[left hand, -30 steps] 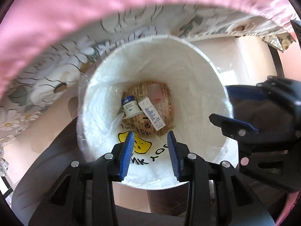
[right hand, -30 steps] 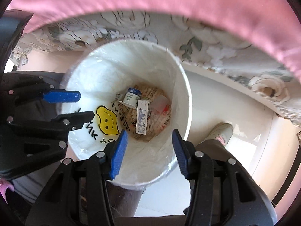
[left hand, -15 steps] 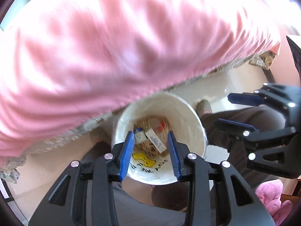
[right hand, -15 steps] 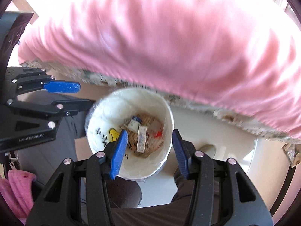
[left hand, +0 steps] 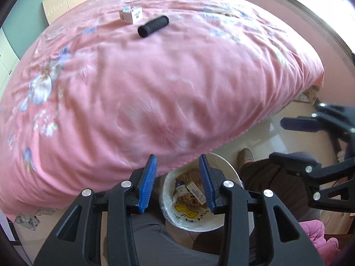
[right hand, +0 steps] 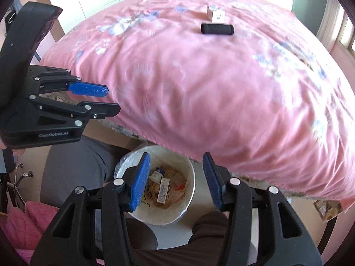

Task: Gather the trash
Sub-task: 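Move both tools back over the bed toward the medicine box and foam tube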

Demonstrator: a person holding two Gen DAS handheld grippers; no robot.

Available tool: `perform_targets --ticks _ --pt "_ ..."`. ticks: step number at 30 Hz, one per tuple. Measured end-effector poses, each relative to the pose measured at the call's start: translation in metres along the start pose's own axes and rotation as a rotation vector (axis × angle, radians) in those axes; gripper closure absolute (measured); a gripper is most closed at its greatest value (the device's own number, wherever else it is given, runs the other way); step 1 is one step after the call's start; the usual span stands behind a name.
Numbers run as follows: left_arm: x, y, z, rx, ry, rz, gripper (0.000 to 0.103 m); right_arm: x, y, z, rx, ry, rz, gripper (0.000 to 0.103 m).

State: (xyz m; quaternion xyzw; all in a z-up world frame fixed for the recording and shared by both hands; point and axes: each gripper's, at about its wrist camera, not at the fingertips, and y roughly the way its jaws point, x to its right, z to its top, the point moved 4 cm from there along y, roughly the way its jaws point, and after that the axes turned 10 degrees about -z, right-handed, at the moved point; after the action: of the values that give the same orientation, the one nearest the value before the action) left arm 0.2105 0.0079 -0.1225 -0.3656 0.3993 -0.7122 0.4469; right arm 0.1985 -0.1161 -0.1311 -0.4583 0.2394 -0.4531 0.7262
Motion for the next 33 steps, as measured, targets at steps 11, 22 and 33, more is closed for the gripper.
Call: perform_targets --ticks 11,22,33 --pt "-0.027 -0.036 0.059 0.079 0.009 0.051 0.053 0.005 -0.027 0.057 0.093 -0.046 -0.032 0.053" --pt "-0.064 -0.030 0.138 0.093 -0.016 0.095 0.035 0.030 -0.022 0.119 0.154 -0.150 -0.077 0.035" --pt "-0.111 0.017 0.233 0.083 0.017 0.147 0.023 0.056 0.010 0.192 0.202 -0.277 -0.049 0.029"
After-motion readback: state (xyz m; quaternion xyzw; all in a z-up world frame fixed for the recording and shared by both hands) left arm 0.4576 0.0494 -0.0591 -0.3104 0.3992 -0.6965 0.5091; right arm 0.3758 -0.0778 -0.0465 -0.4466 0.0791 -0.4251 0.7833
